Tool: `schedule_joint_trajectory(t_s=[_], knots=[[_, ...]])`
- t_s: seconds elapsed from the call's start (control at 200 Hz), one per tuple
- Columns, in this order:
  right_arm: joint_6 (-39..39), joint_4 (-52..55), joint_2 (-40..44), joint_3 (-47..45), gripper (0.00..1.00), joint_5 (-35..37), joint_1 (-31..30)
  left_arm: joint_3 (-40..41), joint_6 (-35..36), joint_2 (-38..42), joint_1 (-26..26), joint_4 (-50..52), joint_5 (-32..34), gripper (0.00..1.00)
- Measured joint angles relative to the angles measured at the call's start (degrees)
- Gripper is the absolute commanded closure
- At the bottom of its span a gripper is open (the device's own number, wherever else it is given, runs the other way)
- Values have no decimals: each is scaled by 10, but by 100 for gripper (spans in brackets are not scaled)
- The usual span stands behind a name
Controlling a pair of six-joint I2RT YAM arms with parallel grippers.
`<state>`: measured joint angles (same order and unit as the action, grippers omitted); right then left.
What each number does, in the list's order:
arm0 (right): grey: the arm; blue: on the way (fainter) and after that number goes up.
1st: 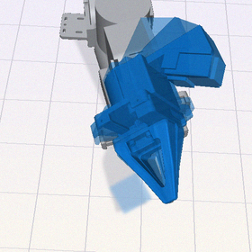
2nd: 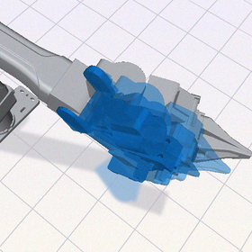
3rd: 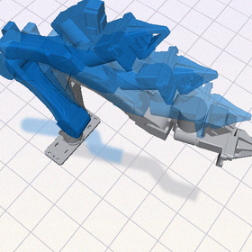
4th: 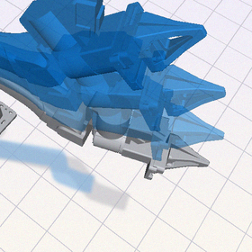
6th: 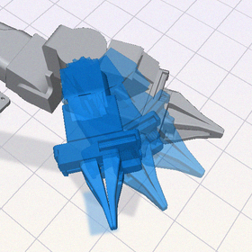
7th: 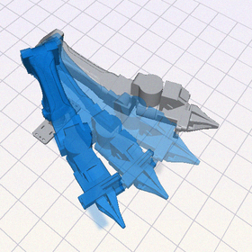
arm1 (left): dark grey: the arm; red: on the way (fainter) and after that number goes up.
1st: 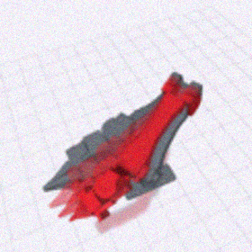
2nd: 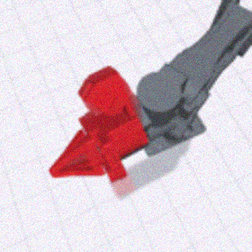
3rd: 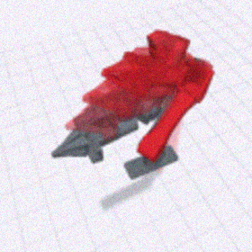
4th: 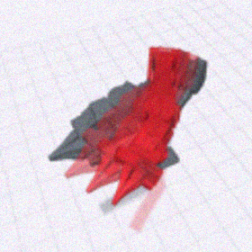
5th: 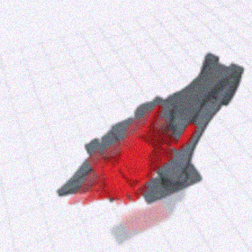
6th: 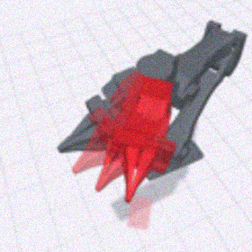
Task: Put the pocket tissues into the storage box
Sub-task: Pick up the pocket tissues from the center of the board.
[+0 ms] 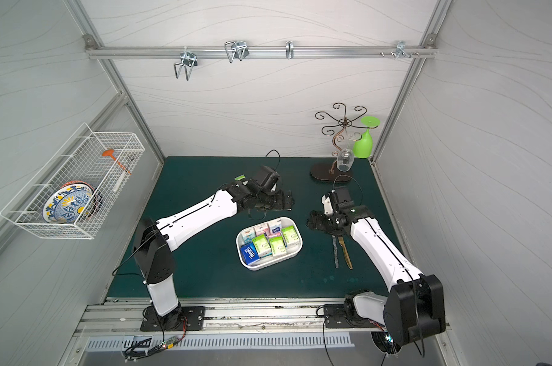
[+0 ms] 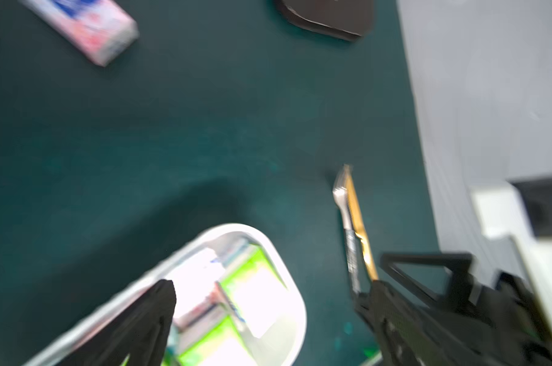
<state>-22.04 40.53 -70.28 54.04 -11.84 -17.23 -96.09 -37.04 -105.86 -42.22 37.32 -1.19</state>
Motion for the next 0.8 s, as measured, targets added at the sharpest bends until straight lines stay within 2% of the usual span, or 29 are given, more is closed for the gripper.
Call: schedule_joint_trajectory(t_s=[0.16, 0.39, 0.585, 0.8], knots=[[0, -5, -6, 0, 13, -7, 0, -10, 33, -13, 82, 22, 15, 1], [0, -16, -25, 0, 13, -12, 0, -93, 60, -96, 170, 41, 17, 0], [0, -22, -46, 0, 12, -13, 0, -192, 74, -199, 214, 77, 16, 1], [0, -26, -54, 0, 12, -12, 0, -307, 77, -305, 240, 127, 16, 1]])
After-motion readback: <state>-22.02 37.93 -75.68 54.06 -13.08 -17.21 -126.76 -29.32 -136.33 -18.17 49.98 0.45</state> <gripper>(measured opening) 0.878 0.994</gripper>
